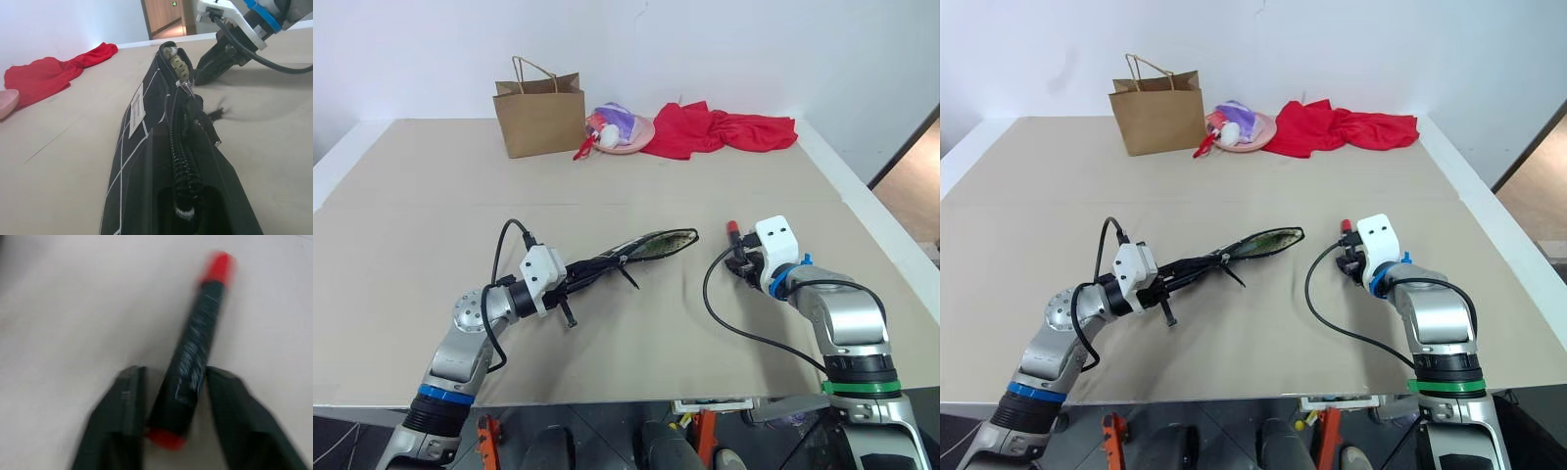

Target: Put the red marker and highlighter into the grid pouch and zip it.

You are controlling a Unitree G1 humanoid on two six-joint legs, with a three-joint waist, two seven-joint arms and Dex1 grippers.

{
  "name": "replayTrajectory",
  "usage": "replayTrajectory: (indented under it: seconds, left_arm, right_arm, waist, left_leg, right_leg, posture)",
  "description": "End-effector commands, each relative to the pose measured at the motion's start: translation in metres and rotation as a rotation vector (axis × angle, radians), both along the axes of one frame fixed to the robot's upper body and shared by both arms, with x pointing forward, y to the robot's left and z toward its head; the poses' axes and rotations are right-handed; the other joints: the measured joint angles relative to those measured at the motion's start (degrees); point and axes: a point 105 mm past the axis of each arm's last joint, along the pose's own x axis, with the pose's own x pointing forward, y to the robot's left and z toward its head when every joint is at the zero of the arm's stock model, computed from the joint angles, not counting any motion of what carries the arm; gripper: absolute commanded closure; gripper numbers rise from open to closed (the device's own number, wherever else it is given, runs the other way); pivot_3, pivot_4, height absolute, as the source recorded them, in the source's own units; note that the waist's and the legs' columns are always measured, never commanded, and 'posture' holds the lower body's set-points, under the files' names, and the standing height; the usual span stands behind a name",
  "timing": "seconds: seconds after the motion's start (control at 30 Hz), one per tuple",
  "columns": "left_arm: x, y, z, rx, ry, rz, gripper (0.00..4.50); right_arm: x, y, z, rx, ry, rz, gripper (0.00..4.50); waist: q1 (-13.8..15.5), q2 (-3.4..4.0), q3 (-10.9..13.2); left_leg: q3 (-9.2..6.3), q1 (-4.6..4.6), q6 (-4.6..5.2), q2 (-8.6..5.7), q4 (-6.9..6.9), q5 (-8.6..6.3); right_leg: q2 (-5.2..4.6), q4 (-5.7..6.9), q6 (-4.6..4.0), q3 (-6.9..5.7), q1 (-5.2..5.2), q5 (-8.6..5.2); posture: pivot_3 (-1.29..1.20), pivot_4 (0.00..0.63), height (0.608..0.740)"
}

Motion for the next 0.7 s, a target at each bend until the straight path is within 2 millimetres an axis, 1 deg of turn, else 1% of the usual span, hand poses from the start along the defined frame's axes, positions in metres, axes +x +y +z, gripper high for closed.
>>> replayTrajectory:
  seconds: [0.03,0.1,0.13,0.17,0.2,0.27,0.3,0.33,0.37,0.4,0.47,0.5,0.57,0.63,0.7]
  left_arm:
    - [-0.004,-0.001,0.011,-0.023,-0.043,-0.004,4.5]
    - [-0.004,-0.001,0.012,-0.024,-0.042,-0.004,4.5]
    - [-0.003,-0.001,0.012,-0.024,-0.042,-0.004,4.5]
    - [-0.003,-0.001,0.012,-0.024,-0.043,-0.005,4.5]
    - [-0.003,-0.002,0.012,-0.024,-0.043,-0.006,4.5]
    - [-0.003,-0.002,0.012,-0.023,-0.043,-0.007,4.5]
    - [-0.003,-0.002,0.012,-0.022,-0.043,-0.008,4.5]
    - [-0.003,-0.002,0.012,-0.021,-0.043,-0.01,4.5]
    - [-0.003,-0.002,0.012,-0.021,-0.043,-0.011,4.5]
    - [-0.003,-0.002,0.012,-0.02,-0.042,-0.013,4.5]
    - [-0.002,-0.002,0.012,-0.017,-0.041,-0.016,4.5]
    - [-0.002,-0.002,0.012,-0.016,-0.041,-0.017,4.5]
    - [-0.002,-0.002,0.012,-0.015,-0.041,-0.018,4.5]
    - [-0.002,-0.003,0.012,-0.015,-0.039,-0.02,4.5]
    - [-0.002,-0.003,0.011,-0.015,-0.038,-0.022,4.5]
  right_arm:
    - [-0.003,-0.021,-0.003,0.008,0.013,-0.084,3.78]
    - [-0.003,-0.025,-0.001,0.018,0.005,-0.097,3.83]
    - [-0.002,-0.026,0.003,0.028,-0.012,-0.099,3.83]
    - [0.002,-0.026,0.012,0.031,-0.059,-0.09,3.83]
    - [0.005,-0.024,0.025,0.038,-0.126,-0.072,3.83]
    - [0.007,-0.013,0.06,0.055,-0.275,0.036,3.83]
    - [0.004,-0.007,0.078,0.049,-0.34,0.108,3.83]
    - [0.0,-0.002,0.09,0.033,-0.379,0.176,3.83]
    - [-0.007,0.002,0.097,0.0,-0.389,0.254,3.83]
    - [-0.014,0.005,0.101,-0.029,-0.378,0.325,3.83]
    - [-0.038,0.014,0.104,-0.094,-0.323,0.524,3.83]
    - [-0.045,0.016,0.103,-0.11,-0.3,0.581,3.83]
    - [-0.065,0.017,0.103,-0.185,-0.236,0.714,3.83]
    - [-0.074,0.013,0.102,-0.278,-0.185,0.782,3.83]
    - [-0.077,0.013,0.103,-0.335,-0.18,0.826,3.83]
  waist:
    - [0.0,0.0,0.0]
    - [0.0,0.0,0.0]
    - [0.0,0.0,0.0]
    - [0.0,0.0,0.0]
    - [0.0,0.0,0.0]
    - [0.0,0.08,0.1]
    - [-0.1,0.1,0.1]
    - [-0.1,0.15,0.1]
    - [-0.1,0.15,0.1]
    - [-0.1,0.15,0.1]
    - [0.1,0.16,0.1]
    - [0.0,0.01,0.1]
    - [0.0,-0.01,0.1]
    - [0.0,0.04,0.1]
    - [-0.2,0.04,0.1]
  left_leg:
    - [0.01,-0.01,0.0,0.0,0.0,0.0]
    - [0.02,-0.04,0.0,-0.01,0.0,0.0]
    - [0.01,-0.06,0.0,-0.01,0.0,0.0]
    - [0.02,-0.06,0.0,-0.01,-0.02,0.0]
    - [0.02,-0.06,-0.01,-0.01,-0.03,0.0]
    - [0.05,-0.1,-0.01,-0.01,-0.07,0.0]
    - [0.06,-0.11,-0.01,-0.02,-0.08,0.0]
    - [0.06,-0.1,-0.01,-0.02,-0.1,0.0]
    - [0.07,-0.11,0.0,-0.01,-0.14,-0.01]
    - [0.08,-0.1,0.01,-0.01,-0.15,-0.01]
    - [0.06,-0.11,0.03,-0.02,-0.18,-0.04]
    - [0.0,-0.11,0.07,-0.03,-0.19,-0.08]
    - [-0.04,-0.08,0.02,0.04,-0.17,-0.15]
    - [-0.03,-0.09,0.02,0.01,-0.19,-0.16]
    - [0.06,-0.04,0.02,0.02,-0.16,-0.16]
  right_leg:
    - [0.0,-0.02,0.02,0.02,0.0,0.01]
    - [-0.01,-0.05,0.03,0.03,-0.01,0.01]
    - [-0.01,-0.06,0.04,0.03,-0.02,0.01]
    - [-0.02,-0.06,0.05,0.03,-0.03,0.0]
    - [-0.01,-0.07,0.05,0.03,-0.04,-0.01]
    - [0.0,-0.07,0.05,0.09,-0.12,-0.01]
    - [0.01,-0.07,0.05,0.11,-0.15,-0.01]
    - [0.02,-0.07,0.05,0.11,-0.16,-0.01]
    - [0.02,-0.07,0.08,0.13,-0.18,-0.04]
    - [0.02,-0.07,0.08,0.14,-0.18,-0.04]
    - [0.01,-0.08,0.09,0.12,-0.17,-0.1]
    - [-0.01,-0.11,0.07,0.02,-0.12,-0.2]
    - [0.03,-0.14,0.0,-0.04,-0.08,-0.22]
    - [0.01,-0.13,0.0,-0.02,-0.09,-0.24]
    - [0.01,-0.13,0.01,0.11,-0.1,-0.23]
  posture:
    - [0.0,0.15,0.74]
    - [0.0,0.15,0.74]
    - [0.0,0.15,0.74]
    - [0.0,0.15,0.74]
    - [0.0,0.15,0.74]
    - [0.0,0.15,0.74]
    - [0.0,0.15,0.74]
    - [0.0,0.15,0.74]
    - [0.0,0.15,0.74]
    - [0.0,0.15,0.74]
    - [0.0,0.15,0.74]
    - [0.0,0.15,0.74]
    - [0.0,0.15,0.74]
    - [0.0,0.15,0.74]
    - [0.0,0.15,0.74]
